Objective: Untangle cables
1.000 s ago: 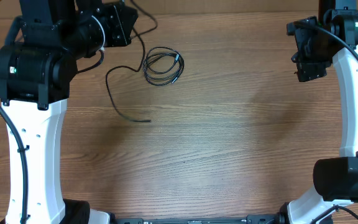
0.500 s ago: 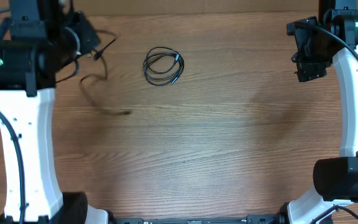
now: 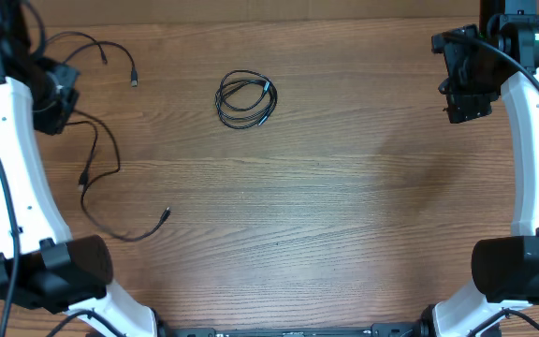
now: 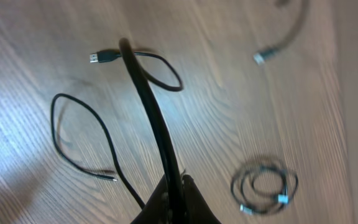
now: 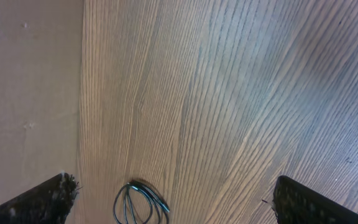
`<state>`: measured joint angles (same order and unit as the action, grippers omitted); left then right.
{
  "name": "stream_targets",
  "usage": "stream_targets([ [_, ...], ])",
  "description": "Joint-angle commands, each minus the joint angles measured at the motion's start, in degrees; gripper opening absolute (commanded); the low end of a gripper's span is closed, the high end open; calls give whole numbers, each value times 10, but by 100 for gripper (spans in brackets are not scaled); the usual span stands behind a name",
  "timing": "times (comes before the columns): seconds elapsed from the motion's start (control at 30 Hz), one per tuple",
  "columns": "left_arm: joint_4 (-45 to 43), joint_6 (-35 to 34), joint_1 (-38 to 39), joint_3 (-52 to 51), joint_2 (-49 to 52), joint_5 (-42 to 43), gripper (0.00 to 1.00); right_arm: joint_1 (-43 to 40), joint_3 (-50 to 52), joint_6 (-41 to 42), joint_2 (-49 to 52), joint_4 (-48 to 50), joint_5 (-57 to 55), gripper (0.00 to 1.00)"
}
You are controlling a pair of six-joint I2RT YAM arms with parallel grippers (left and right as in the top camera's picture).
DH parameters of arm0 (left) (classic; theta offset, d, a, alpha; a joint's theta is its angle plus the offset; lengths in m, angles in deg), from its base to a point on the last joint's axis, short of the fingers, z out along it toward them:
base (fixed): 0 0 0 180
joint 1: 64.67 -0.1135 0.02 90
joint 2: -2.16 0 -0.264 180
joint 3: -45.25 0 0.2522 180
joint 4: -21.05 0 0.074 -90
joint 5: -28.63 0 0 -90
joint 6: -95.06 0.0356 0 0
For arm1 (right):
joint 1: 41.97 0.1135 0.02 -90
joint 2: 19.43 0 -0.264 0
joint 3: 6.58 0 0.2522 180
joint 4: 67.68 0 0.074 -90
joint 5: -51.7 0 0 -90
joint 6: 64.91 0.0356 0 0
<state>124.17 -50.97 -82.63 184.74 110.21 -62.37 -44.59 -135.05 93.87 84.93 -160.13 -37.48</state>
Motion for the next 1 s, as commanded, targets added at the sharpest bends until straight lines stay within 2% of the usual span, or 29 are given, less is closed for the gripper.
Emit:
stream_targets([
  [0.0, 3, -54, -42, 3, 33, -9, 4, -1, -1, -2, -17, 1, -8, 100],
  [0.33, 6, -135, -172, 3, 118, 27, 4, -1, -1, -2, -17, 1, -8, 100],
  [0.5, 8, -136, -236, 3, 166, 64, 5, -1, -1, -2, -17, 1, -8, 100],
  [0.8, -8, -137, -305, 3, 214, 70, 11, -1, -1, -2, -17, 1, -8, 100],
  [0.9, -13, -132, -321, 3, 223, 83, 9, -1, -1, -2, -17, 1, -8, 100],
  [0.97, -16, -131, -329, 3, 225, 83, 16, -1, -1, -2, -17, 1, -8, 100],
])
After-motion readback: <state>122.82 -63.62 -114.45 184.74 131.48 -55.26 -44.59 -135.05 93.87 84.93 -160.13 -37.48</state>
